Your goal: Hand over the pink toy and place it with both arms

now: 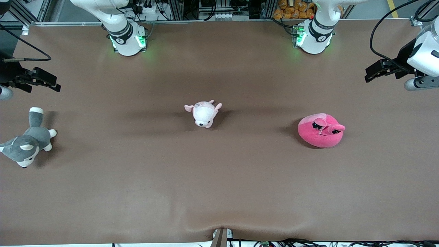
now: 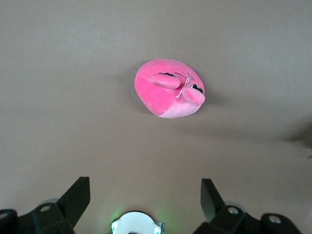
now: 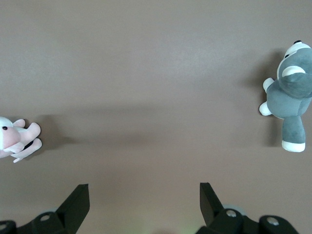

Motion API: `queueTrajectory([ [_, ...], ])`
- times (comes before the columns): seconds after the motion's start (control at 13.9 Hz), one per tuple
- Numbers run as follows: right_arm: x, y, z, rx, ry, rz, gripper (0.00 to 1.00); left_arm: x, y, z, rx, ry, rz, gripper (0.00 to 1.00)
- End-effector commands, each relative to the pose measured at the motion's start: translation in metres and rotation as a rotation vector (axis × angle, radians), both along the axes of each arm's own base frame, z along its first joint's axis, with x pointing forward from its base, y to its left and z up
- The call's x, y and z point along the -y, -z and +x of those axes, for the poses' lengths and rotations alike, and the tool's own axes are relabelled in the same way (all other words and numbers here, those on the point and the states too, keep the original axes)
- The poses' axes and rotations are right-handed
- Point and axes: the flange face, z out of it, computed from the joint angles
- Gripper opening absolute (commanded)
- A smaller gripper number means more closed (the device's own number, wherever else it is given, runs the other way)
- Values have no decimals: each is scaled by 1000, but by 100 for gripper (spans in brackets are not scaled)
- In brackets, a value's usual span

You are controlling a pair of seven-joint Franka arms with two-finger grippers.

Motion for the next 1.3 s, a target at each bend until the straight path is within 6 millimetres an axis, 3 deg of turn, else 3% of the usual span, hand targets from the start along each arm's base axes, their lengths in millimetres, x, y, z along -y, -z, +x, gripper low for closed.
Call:
queueTrajectory([
  [0.0, 1, -6, -1, 6, 0, -16, 100, 1, -5, -11, 23, -1, 13, 100],
  [0.87, 0, -6, -1, 5, -2, -16, 100, -6, -1, 1, 67, 5, 6, 100],
  [1.23, 0, -6, -1, 3, -2, -16, 100, -14, -2, 49, 132, -5, -3, 100],
])
